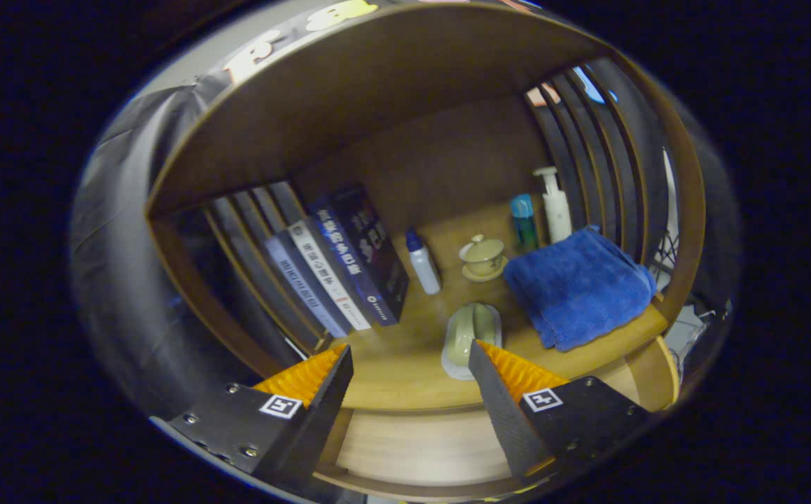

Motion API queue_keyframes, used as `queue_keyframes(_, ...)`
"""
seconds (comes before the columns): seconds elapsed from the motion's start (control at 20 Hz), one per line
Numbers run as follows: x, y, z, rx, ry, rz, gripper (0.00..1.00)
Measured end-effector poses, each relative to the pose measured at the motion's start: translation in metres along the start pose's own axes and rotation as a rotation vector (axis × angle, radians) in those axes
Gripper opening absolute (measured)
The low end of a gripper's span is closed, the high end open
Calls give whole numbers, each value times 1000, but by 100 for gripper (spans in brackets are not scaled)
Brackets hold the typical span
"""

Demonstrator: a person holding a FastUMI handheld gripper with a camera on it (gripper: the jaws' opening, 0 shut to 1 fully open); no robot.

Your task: Pull open the drawer, take out the items inside it, and place them on the countertop above the cabinet.

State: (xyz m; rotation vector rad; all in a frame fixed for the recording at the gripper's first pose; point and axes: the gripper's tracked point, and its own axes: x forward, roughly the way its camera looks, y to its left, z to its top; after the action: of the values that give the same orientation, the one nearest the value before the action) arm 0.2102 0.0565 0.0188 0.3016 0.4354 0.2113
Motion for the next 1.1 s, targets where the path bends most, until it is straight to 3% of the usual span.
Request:
queue_keyframes(0.3, -91, 42, 2, -153, -118, 65, 99)
queue_keyframes(0.5, -142, 62, -23, -213, -178, 105, 99)
queue_keyframes(0.7, -168, 51, -57, -199, -234, 75, 99)
queue_keyframes(1.1, -180, 2, -120, -105, -305, 11, 99)
